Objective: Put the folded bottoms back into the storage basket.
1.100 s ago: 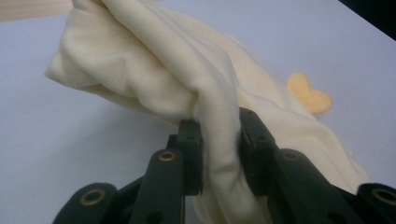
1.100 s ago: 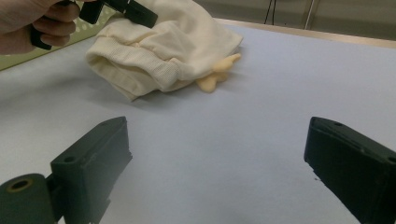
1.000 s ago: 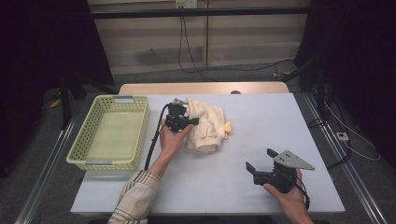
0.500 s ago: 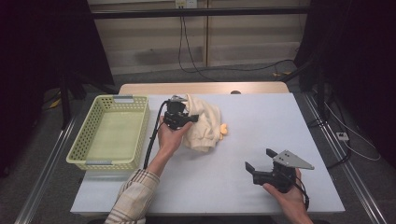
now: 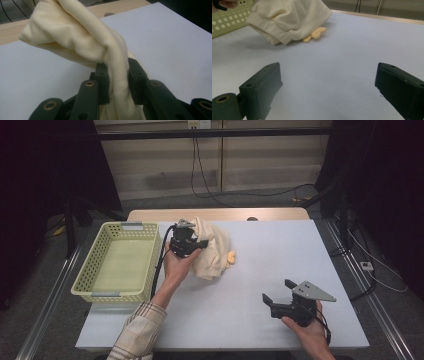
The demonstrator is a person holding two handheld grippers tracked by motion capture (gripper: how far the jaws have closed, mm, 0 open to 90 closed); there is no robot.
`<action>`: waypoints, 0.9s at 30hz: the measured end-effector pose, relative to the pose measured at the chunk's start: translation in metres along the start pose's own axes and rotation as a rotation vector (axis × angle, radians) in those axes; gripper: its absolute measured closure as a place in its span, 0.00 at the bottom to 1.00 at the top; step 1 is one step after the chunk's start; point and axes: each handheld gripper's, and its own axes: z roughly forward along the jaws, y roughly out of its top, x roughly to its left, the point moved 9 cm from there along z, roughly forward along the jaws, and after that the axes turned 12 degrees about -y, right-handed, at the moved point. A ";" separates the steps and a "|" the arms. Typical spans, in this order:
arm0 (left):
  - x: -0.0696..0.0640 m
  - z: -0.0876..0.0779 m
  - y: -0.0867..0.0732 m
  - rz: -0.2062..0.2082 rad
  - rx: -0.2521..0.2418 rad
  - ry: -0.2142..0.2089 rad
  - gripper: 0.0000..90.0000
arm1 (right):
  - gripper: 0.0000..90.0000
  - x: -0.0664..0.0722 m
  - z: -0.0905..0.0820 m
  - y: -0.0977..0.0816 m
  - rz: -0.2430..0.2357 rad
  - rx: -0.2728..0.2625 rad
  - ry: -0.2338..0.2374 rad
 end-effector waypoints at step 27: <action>-0.015 -0.030 0.010 0.102 -0.047 -0.015 0.82 | 0.07 0.000 0.000 0.000 0.001 -0.001 0.000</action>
